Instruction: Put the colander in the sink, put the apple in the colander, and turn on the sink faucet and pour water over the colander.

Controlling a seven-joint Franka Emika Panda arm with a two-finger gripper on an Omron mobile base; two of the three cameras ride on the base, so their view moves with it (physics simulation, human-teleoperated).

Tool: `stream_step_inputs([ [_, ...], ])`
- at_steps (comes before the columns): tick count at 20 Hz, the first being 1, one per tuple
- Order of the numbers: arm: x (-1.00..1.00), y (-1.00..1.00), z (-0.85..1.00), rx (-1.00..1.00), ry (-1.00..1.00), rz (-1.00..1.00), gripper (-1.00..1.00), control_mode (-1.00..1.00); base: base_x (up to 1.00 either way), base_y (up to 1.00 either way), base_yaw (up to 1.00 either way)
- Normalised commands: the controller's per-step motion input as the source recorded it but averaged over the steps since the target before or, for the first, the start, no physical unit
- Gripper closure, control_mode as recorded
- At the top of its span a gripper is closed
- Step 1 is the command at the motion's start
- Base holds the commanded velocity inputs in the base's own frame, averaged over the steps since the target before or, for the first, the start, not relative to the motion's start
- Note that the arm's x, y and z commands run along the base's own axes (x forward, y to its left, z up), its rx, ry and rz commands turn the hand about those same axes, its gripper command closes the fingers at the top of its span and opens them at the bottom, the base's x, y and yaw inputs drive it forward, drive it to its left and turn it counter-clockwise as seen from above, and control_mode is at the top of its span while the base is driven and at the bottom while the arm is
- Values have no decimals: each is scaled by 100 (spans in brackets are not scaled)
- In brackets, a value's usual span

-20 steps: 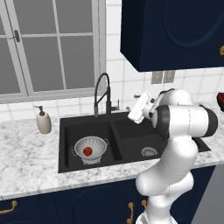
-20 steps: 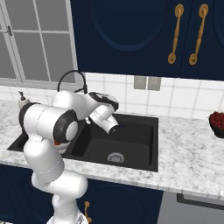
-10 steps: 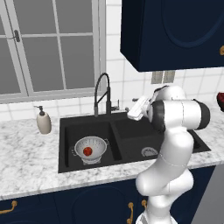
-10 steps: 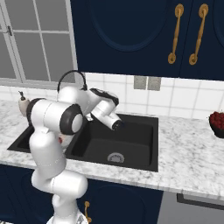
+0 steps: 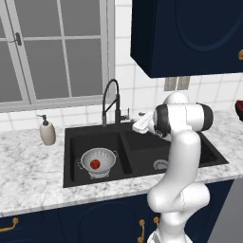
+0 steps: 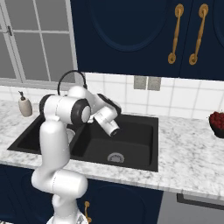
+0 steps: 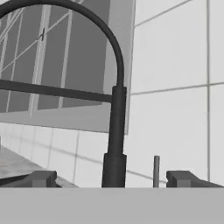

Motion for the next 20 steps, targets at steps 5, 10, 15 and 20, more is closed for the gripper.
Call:
stream_step_inputs([
  [5, 39, 4, -1, 8, 0, -3, -100, -100, 0, 0, 0],
  [10, 39, 0, 0, 10, 2, -7, -100, -100, 0, 0, 0],
  [15, 33, 5, 0, 2, 5, -4, -100, -100, 0, 0, 0],
  [20, 35, 15, -1, 0, 6, -3, -100, -100, 0, 0, 0],
])
